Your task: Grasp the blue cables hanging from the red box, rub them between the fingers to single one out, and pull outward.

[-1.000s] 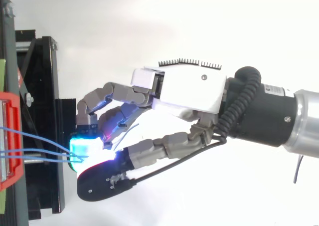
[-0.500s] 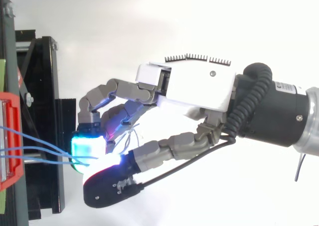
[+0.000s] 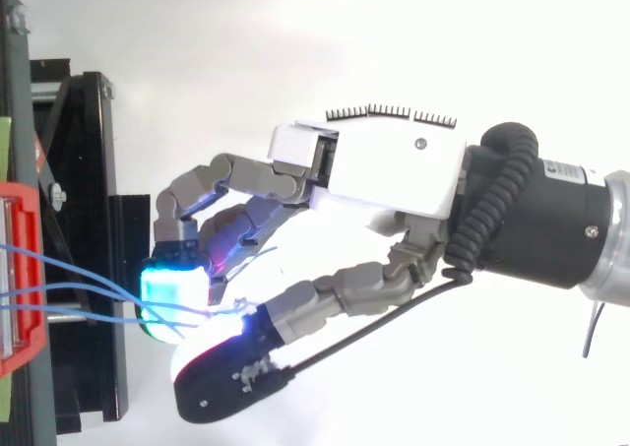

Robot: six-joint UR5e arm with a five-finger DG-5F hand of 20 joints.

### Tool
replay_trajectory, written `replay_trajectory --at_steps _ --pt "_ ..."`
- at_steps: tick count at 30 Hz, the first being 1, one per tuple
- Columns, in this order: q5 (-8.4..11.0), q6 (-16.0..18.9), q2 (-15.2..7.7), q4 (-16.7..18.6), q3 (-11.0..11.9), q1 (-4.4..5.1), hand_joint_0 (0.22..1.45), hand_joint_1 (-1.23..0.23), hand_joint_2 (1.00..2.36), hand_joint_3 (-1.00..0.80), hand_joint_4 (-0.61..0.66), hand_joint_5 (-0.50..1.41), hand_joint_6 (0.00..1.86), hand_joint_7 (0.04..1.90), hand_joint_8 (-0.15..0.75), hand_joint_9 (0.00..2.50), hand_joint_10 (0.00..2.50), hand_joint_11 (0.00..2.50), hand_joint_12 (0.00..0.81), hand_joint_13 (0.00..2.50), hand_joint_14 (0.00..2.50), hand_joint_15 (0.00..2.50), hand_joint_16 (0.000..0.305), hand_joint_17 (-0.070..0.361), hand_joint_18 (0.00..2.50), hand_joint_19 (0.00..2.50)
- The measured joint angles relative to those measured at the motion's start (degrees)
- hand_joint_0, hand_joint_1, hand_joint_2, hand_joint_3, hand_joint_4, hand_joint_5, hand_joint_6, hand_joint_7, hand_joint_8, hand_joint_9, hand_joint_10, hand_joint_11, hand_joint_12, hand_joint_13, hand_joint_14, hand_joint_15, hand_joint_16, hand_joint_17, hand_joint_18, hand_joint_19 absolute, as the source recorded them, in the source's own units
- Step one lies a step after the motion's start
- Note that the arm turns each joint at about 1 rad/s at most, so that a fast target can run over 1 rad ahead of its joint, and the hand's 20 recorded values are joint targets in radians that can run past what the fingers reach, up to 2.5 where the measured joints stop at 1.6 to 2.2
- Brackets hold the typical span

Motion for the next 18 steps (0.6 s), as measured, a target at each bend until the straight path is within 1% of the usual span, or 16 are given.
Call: replay_trajectory --at_steps 3,5,8,11,15,17,18 --pt "0.00 -0.01 -0.01 -0.03 0.00 -0.01 0.49 -0.64 1.00 -0.50 0.22 -0.17 0.85 1.12 0.362 0.81 0.01 0.55 0.382 0.71 0.01 0.42 0.053 0.118 0.61 0.60" --pt "0.00 0.00 0.00 -0.04 0.00 0.00 0.49 -0.64 1.00 -0.50 0.22 -0.16 0.85 1.12 0.364 0.82 0.01 0.55 0.380 0.71 0.01 0.43 0.053 0.118 0.61 0.60" --pt "0.05 0.01 0.00 -0.04 0.00 0.01 0.53 -0.57 1.00 -0.50 0.22 -0.16 0.85 1.15 0.357 0.84 0.01 0.54 0.369 0.72 0.01 0.43 0.050 0.112 0.61 0.61" --pt "0.07 0.00 0.00 -0.04 0.00 0.01 0.60 -0.50 1.00 -0.48 0.21 -0.15 0.84 1.17 0.345 0.86 0.01 0.55 0.353 0.72 0.01 0.43 0.047 0.105 0.60 0.62" --pt "0.09 -0.02 0.00 -0.09 0.00 0.02 0.60 -0.49 1.01 -0.38 0.19 -0.15 0.84 1.15 0.347 0.87 0.01 0.55 0.353 0.73 0.01 0.44 0.046 0.104 0.60 0.63" --pt "0.09 -0.02 0.01 -0.11 0.00 0.02 0.60 -0.53 1.01 -0.33 0.19 -0.15 0.84 1.14 0.344 0.87 0.01 0.56 0.354 0.73 0.02 0.43 0.046 0.104 0.60 0.62" --pt "0.09 -0.02 0.01 -0.12 0.00 0.03 0.60 -0.58 1.02 -0.31 0.20 -0.15 0.84 1.14 0.347 0.86 0.01 0.55 0.355 0.73 0.01 0.44 0.046 0.104 0.60 0.62"
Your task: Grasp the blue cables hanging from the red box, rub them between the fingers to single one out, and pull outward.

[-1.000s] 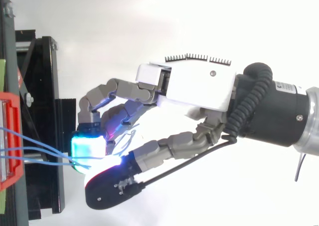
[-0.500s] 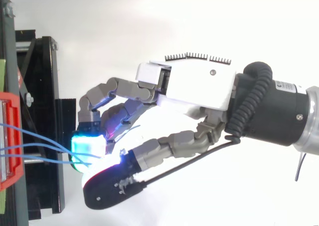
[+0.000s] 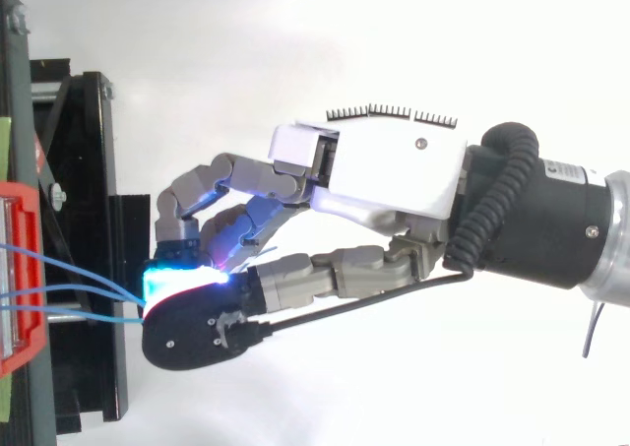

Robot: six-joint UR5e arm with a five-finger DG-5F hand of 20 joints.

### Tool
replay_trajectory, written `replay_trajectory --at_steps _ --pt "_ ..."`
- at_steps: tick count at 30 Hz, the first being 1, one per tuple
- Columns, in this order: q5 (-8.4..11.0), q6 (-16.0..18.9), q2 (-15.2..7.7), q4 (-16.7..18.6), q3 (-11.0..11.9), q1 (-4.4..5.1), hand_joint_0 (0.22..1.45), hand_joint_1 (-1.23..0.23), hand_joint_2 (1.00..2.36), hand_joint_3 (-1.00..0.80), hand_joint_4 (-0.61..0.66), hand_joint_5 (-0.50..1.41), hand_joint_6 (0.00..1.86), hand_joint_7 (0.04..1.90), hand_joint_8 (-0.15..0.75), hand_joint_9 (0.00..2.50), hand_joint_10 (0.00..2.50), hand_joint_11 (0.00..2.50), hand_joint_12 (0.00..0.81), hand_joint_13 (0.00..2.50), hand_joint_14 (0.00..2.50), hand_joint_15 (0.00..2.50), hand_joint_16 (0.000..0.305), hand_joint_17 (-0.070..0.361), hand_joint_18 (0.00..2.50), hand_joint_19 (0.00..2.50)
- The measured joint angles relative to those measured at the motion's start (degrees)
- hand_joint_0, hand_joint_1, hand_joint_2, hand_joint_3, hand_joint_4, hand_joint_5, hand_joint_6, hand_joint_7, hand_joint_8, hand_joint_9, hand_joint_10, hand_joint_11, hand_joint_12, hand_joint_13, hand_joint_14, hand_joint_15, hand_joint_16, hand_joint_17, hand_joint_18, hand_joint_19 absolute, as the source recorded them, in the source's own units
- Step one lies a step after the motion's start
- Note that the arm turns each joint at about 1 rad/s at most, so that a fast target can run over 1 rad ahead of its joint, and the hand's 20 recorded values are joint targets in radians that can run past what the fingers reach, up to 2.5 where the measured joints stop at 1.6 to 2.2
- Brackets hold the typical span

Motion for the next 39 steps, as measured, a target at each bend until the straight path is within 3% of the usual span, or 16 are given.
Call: replay_trajectory --at_steps 6,17,25,37,39 --pt "0.00 -0.02 0.00 -0.01 -0.01 0.07 0.61 -0.82 1.02 -0.24 0.19 -0.17 0.85 1.17 0.335 0.80 0.01 0.56 0.353 0.71 0.02 0.44 0.046 0.105 0.60 0.60" --pt "0.00 -0.09 0.00 -0.01 0.00 0.08 0.68 -0.88 1.01 -0.36 0.15 -0.20 0.88 1.10 0.320 0.74 0.01 0.55 0.349 0.69 0.01 0.43 0.047 0.105 0.59 0.58" --pt "0.00 -0.09 0.00 -0.01 0.00 0.15 0.69 -0.88 1.01 -0.39 0.16 -0.20 0.88 1.08 0.315 0.73 0.01 0.55 0.346 0.68 0.01 0.43 0.046 0.104 0.58 0.58" --pt "0.03 0.03 0.00 -0.01 -0.02 0.17 0.60 -0.75 1.01 -0.33 0.14 -0.17 0.86 1.16 0.309 0.79 0.01 0.53 0.346 0.69 0.02 0.43 0.047 0.105 0.58 0.62" --pt "0.05 0.02 0.00 -0.01 -0.01 0.18 0.59 -0.68 1.02 -0.31 0.14 -0.17 0.84 1.15 0.299 0.79 0.01 0.51 0.348 0.70 0.02 0.44 0.047 0.106 0.58 0.63"
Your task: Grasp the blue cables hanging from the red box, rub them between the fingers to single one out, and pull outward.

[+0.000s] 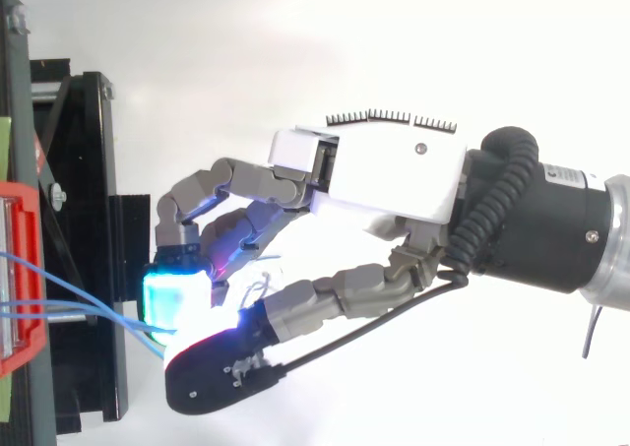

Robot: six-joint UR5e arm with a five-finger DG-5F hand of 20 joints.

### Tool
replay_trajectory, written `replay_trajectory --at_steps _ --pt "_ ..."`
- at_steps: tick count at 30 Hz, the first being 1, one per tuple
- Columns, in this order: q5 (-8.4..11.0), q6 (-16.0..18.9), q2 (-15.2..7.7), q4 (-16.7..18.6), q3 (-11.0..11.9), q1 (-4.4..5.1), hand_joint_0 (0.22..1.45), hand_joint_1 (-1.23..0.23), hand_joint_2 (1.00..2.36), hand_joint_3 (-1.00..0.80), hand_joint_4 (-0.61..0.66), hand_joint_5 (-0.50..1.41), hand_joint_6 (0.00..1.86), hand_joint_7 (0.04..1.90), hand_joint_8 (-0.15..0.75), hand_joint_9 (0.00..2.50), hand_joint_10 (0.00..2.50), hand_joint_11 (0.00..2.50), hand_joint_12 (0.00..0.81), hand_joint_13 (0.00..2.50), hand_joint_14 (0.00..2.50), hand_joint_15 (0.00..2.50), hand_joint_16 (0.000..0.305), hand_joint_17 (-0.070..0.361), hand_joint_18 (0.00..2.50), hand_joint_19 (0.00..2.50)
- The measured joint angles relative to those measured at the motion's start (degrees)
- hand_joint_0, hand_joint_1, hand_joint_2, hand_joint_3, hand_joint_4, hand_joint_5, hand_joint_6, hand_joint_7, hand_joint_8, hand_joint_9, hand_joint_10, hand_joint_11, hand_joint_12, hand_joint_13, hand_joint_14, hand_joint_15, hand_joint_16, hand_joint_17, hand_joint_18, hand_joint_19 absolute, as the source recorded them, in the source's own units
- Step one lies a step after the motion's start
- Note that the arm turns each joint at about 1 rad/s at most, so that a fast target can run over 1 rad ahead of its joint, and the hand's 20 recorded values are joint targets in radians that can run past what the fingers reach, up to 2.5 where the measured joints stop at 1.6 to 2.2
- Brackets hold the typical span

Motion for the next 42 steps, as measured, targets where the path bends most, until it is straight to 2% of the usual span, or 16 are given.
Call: replay_trajectory --at_steps 5,12,15,27,42 --pt "0.03 0.03 -0.02 0.00 0.01 0.00 0.58 -0.64 1.02 -0.27 0.14 -0.16 0.81 1.16 0.298 0.80 0.01 0.50 0.354 0.70 0.02 0.45 0.047 0.106 0.56 0.65" --pt "0.06 0.02 -0.01 0.05 0.01 0.06 0.59 -0.78 1.02 -0.18 0.17 -0.18 0.83 1.17 0.311 0.77 0.01 0.53 0.360 0.69 0.02 0.45 0.048 0.108 0.57 0.62" --pt "0.04 0.05 -0.01 0.08 0.01 0.07 0.59 -0.79 1.02 -0.17 0.17 -0.18 0.83 1.15 0.312 0.76 0.01 0.52 0.359 0.69 0.02 0.44 0.048 0.108 0.57 0.62" --pt "0.06 0.05 0.00 0.09 0.01 0.08 0.58 -0.61 1.02 -0.16 0.15 -0.15 0.76 1.21 0.294 0.78 0.01 0.44 0.359 0.69 0.02 0.44 0.048 0.108 0.55 0.65" --pt "0.17 0.06 0.00 0.01 0.01 0.11 0.58 -0.56 1.02 -0.20 0.16 -0.14 0.74 1.19 0.305 0.78 0.01 0.46 0.362 0.69 0.02 0.45 0.048 0.108 0.54 0.65"
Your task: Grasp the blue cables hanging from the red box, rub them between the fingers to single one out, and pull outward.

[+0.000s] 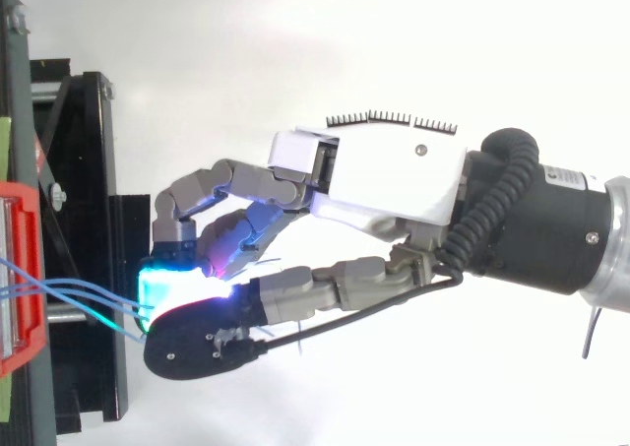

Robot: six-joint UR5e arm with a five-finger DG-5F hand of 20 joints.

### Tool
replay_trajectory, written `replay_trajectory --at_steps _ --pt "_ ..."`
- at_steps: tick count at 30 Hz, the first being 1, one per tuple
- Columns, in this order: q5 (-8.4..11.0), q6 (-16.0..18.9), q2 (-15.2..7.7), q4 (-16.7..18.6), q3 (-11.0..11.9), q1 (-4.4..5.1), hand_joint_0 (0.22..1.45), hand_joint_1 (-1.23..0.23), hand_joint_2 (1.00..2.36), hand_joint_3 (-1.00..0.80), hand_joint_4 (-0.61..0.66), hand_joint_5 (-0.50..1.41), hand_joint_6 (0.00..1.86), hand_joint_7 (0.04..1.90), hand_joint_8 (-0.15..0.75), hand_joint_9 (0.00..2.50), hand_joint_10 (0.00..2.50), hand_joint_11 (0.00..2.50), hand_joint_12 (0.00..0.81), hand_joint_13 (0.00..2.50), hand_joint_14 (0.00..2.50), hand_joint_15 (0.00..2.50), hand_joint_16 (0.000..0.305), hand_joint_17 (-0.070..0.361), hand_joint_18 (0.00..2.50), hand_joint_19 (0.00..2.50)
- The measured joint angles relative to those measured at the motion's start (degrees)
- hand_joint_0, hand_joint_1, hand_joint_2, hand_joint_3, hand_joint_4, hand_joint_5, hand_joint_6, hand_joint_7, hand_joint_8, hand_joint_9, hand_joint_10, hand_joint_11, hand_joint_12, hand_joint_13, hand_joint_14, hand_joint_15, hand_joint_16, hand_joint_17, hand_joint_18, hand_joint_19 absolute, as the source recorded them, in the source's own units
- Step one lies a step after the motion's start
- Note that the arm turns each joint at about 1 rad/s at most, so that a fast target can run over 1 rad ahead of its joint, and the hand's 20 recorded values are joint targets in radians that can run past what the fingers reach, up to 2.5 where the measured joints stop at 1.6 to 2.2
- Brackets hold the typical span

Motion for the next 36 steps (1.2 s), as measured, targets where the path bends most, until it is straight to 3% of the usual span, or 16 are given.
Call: replay_trajectory --at_steps 9,19,27,36 --pt "0.03 0.00 0.00 -0.02 0.00 0.12 0.51 -0.50 1.00 -0.43 0.18 -0.14 0.73 1.17 0.338 0.79 0.01 0.46 0.385 0.69 0.01 0.45 0.053 0.119 0.55 0.65" --pt "0.04 -0.01 0.00 -0.01 0.00 0.15 0.49 -0.58 1.00 -0.48 0.19 -0.15 0.74 1.16 0.354 0.79 0.01 0.47 0.398 0.71 0.01 0.44 0.055 0.124 0.57 0.64" --pt "0.04 0.00 0.00 -0.01 0.00 0.15 0.53 -0.78 1.01 -0.39 0.20 -0.19 0.83 1.13 0.337 0.75 0.01 0.51 0.381 0.68 0.02 0.45 0.052 0.117 0.55 0.64" --pt "0.04 0.00 0.00 -0.01 0.00 0.15 0.60 -0.81 1.02 -0.23 0.18 -0.19 0.85 1.13 0.323 0.75 0.01 0.52 0.360 0.69 0.02 0.44 0.049 0.110 0.56 0.62"
